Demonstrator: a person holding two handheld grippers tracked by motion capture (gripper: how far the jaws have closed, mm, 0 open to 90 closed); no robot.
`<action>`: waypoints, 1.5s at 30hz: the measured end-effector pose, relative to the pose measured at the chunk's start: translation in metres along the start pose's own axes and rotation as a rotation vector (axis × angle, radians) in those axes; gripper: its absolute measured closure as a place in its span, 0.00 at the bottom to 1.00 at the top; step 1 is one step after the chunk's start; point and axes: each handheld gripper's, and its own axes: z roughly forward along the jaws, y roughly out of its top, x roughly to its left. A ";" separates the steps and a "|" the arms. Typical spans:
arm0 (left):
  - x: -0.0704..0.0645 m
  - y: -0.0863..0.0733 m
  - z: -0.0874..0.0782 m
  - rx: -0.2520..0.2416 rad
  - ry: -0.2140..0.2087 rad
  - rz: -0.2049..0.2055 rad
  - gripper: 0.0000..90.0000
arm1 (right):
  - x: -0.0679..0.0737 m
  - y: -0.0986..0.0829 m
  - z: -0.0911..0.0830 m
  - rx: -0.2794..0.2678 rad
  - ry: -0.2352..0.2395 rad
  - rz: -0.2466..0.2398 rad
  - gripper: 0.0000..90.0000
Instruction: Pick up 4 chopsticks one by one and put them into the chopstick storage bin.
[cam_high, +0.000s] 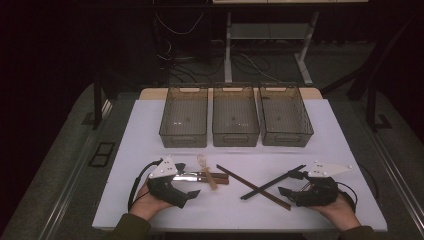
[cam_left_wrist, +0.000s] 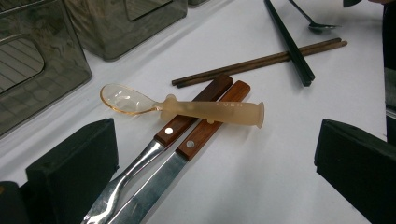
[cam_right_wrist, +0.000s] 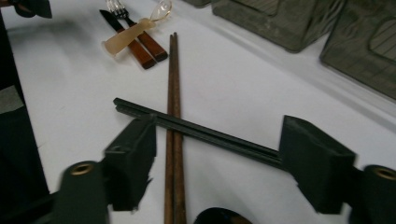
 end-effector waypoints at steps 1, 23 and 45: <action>0.000 0.000 0.000 0.001 0.001 0.001 0.00 | 0.002 0.001 0.001 0.006 0.009 -0.003 0.40; 0.001 0.000 0.000 0.004 0.002 0.000 0.00 | 0.030 0.018 0.042 0.180 0.131 -0.094 1.00; 0.000 -0.001 0.001 0.007 -0.001 0.003 0.00 | 0.039 0.029 0.072 0.276 0.090 -0.143 1.00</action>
